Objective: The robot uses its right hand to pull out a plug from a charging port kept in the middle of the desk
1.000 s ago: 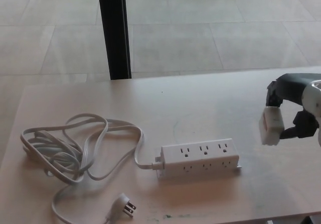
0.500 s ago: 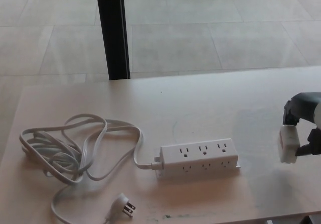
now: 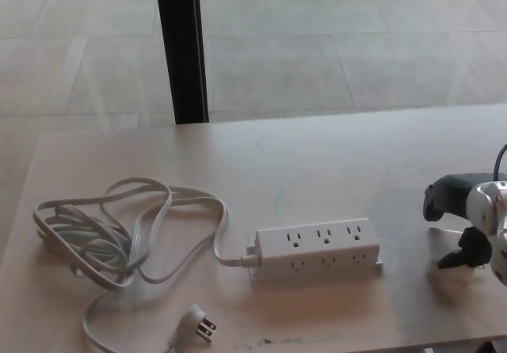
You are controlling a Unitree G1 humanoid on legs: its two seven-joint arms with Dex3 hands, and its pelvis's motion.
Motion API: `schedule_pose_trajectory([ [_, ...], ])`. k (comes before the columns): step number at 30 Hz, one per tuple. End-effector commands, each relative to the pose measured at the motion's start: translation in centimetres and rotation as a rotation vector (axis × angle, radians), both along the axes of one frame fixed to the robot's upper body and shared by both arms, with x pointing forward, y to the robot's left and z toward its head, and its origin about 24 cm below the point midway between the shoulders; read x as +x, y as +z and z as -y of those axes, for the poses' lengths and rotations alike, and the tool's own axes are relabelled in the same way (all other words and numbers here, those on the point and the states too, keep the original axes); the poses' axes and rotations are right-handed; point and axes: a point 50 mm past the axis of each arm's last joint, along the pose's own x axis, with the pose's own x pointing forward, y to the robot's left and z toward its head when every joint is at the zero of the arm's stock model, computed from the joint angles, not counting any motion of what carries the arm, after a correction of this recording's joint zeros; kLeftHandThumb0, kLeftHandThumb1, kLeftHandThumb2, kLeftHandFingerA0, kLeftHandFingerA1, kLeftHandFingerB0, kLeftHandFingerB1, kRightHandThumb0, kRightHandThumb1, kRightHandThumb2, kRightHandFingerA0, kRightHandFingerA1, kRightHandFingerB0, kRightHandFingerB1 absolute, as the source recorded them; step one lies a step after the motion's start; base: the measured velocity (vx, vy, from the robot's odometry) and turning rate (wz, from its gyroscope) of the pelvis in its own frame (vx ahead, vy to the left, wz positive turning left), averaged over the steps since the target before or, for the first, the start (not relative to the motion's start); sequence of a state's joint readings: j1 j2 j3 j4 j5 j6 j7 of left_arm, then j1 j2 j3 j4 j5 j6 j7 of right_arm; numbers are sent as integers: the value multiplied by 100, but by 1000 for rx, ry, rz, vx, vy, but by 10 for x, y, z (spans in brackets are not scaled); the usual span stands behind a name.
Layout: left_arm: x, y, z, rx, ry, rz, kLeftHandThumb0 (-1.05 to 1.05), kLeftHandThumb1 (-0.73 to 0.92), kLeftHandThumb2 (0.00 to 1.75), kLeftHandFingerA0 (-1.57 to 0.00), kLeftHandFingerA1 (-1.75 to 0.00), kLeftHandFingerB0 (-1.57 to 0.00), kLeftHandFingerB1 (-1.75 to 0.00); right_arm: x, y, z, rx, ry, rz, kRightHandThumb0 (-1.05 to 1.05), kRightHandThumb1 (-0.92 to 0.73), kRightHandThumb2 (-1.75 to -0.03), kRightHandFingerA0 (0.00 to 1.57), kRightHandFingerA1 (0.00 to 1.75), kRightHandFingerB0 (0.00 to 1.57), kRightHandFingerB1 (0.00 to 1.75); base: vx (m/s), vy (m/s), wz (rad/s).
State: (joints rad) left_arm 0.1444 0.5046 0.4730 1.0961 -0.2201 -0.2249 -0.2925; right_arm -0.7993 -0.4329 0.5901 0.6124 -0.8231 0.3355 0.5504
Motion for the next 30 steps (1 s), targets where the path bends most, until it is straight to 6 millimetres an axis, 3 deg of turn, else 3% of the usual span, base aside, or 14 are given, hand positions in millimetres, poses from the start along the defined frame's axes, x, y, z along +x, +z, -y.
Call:
schedule_pose_trajectory([
  [1, -2, 1, -1, 0, 5, 7, -83, 92, 81, -57, -47, -22, -34, -1, 8, 10, -23, -14, -45, -105, -60, -61, 80, 133, 0, 0, 0, 0, 0],
  [7, -4, 1, -1, -9, 15, 14, -83, 92, 82, -56, -48, -22, -34, -2, 24, 18, -20, -11, -35, -102, -64, -61, 80, 120, 0, 0, 0, 0, 0],
  [8, -6, 0, -1, -8, 18, 10, -84, 92, 81, -57, -48, -22, -35, -2, 25, 18, -13, -12, -29, -96, -50, -99, 61, 97, 0, 4, 0, 0, 0],
  [9, -6, 0, -1, -7, 18, 8, -84, 92, 81, -57, -48, -22, -34, -2, 28, 19, 2, -13, -12, -99, -65, -61, 73, 106, 0, 1, 0, 0, 0],
  [12, -6, -1, -1, -4, 16, -2, -83, 92, 81, -56, -47, -23, -34, -2, 40, 20, 51, -2, 33, -97, -47, -95, 76, 117, 0, 0, 0, 0, 0],
  [20, -8, -1, 0, -4, 14, 4, -84, 92, 81, -57, -47, -23, -34, -15, 92, 59, 265, -84, 188, -91, -52, -91, 88, 124, 7, 13, 0, 0, 0],
  [21, -7, 0, 0, -2, 14, 5, -81, 92, 82, -55, -46, -23, -34, -22, 98, 73, 280, -100, 213, -91, -53, -94, 51, 94, 5, 12, 0, 0, 0],
  [22, -7, 0, 0, -2, 16, 4, -83, 91, 83, -55, -47, -22, -34, -26, 100, 79, 309, -113, 236, -91, -66, -60, 51, 115, 2, 23, 0, 0, 0],
  [24, -8, -1, -1, -9, 33, 5, -81, 92, 81, -57, -47, -24, -34, -68, 112, 135, 513, -299, 385, -84, -51, -90, 60, 100, 5, 23, 0, 0, 0],
  [26, -9, -2, 0, -15, 46, 12, -81, 92, 81, -57, -46, -24, -34, -79, 114, 149, 559, -353, 411, -84, -65, -60, 51, 99, 3, 24, 0, 0, 0],
  [27, -9, -2, 0, -16, 43, 16, -82, 92, 81, -56, -47, -23, -34, -90, 113, 164, 551, -365, 448, -83, -52, -91, 12, 60, 5, 25, 0, 0, 0],
  [28, -9, -2, 0, -16, 42, 16, -82, 92, 81, -56, -47, -24, -34, -97, 112, 172, 568, -372, 467, -74, -65, -60, 21, 52, 10, 27, 0, 0, 0],
  [29, -9, -2, 0, -18, 41, 16, -83, 92, 81, -55, -47, -23, -34, -111, 111, 187, 617, -435, 512, -81, -49, -91, 66, 118, 3, 32, 0, 0, 0],
  [30, -10, -2, 1, -19, 38, 17, -82, 92, 82, -57, -47, -23, -34, -131, 106, 208, 640, -561, 571, -104, -57, -91, 93, 131, 5, 45, 0, 0, 0],
])
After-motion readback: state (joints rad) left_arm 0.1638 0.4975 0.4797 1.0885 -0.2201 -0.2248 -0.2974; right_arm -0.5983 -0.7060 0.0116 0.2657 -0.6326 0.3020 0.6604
